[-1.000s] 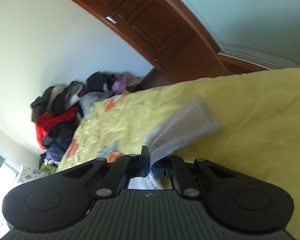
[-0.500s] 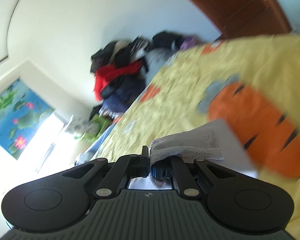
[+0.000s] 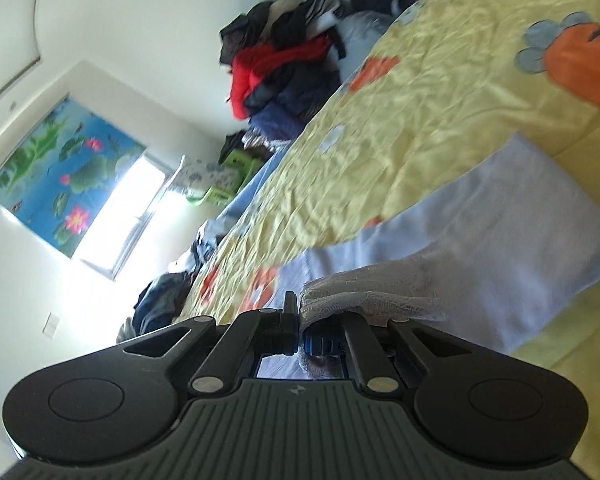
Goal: Fold small clothes
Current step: 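Carry the gripped cuff with the right tool across the sweater body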
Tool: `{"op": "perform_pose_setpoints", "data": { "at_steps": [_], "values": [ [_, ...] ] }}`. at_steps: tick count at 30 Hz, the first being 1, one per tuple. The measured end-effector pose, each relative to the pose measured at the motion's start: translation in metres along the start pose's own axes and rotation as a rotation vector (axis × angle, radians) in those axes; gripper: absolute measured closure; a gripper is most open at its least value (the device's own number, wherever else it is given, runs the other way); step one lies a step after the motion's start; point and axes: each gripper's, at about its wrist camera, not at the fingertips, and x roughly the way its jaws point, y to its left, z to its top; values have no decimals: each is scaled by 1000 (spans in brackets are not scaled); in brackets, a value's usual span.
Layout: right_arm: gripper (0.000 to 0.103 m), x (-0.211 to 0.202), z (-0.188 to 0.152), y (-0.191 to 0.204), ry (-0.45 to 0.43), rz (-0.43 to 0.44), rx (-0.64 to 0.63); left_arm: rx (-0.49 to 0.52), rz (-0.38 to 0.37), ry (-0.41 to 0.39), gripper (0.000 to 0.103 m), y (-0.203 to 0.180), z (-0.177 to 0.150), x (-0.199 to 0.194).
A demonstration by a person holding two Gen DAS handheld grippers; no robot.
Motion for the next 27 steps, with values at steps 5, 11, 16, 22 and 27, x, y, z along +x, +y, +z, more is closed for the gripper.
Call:
{"op": "perform_pose_setpoints", "data": {
  "at_steps": [5,11,16,22,27],
  "values": [
    [94,18,-21,27,58,31,-27,-13,3,4,0,5,0,3],
    [94,40,-42,58,121,65,-47,-25,5,6,0,13,0,5],
    [94,62,-59,81,175,90,-56,-43,14,4,0,23,-1,5],
    [94,84,-80,106,222,99,-76,-69,13,12,0,33,-2,7],
    [94,100,-95,120,264,126,-51,-81,12,19,0,38,-4,9]
  ]
}}
